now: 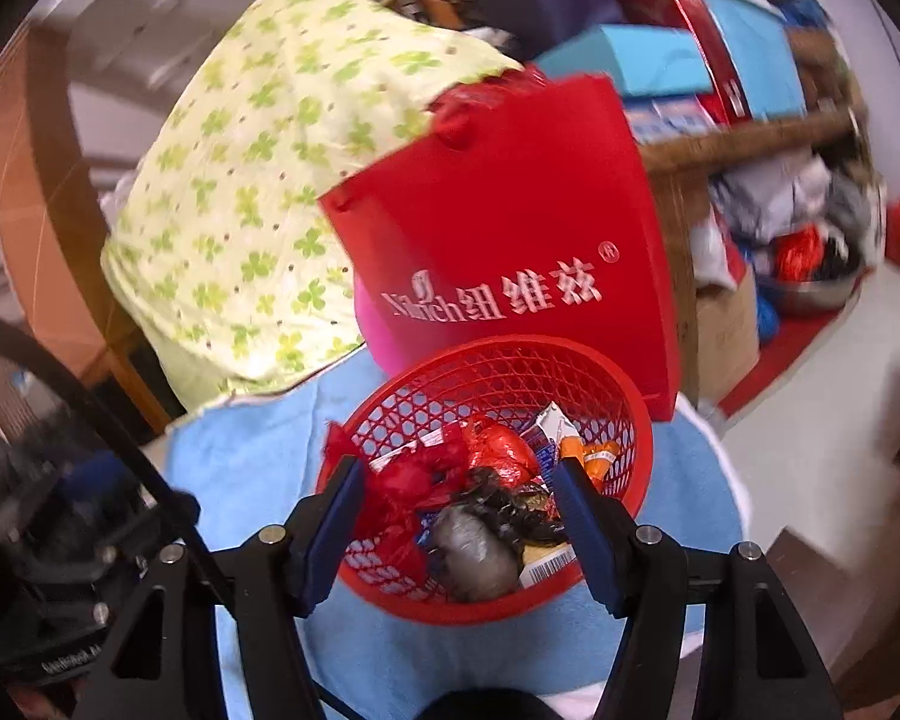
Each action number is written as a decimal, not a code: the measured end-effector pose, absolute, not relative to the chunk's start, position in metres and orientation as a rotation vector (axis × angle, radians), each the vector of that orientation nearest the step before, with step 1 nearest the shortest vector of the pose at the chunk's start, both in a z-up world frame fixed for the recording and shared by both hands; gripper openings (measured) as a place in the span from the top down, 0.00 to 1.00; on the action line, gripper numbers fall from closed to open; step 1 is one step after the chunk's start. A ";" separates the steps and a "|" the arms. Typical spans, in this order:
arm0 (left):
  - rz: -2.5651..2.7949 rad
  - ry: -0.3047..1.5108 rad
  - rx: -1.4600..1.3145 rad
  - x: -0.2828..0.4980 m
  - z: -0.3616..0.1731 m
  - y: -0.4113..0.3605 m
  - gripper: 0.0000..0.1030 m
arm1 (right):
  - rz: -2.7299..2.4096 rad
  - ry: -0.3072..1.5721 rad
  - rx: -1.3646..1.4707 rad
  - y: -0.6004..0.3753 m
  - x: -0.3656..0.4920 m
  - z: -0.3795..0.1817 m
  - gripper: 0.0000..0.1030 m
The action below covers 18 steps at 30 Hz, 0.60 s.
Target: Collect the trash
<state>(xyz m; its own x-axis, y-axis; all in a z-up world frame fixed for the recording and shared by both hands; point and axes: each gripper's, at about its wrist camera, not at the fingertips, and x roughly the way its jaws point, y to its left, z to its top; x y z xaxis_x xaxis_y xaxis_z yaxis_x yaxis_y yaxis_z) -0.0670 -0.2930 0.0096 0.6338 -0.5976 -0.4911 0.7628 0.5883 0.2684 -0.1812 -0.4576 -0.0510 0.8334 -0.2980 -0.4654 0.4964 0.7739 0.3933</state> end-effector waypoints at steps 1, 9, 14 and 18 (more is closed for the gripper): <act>-0.805 0.362 0.481 -0.068 0.014 -0.289 0.17 | -0.441 0.394 0.507 -0.451 -0.182 -0.045 0.33; -0.747 0.324 0.445 -0.075 0.034 -0.260 0.17 | -0.444 0.352 0.400 -0.414 -0.188 -0.004 0.30; -0.719 0.319 0.416 -0.074 0.043 -0.245 0.16 | -0.481 0.386 0.323 -0.396 -0.185 0.006 0.30; -0.697 0.313 0.392 -0.075 0.049 -0.234 0.04 | -0.481 0.419 0.271 -0.382 -0.185 0.012 0.30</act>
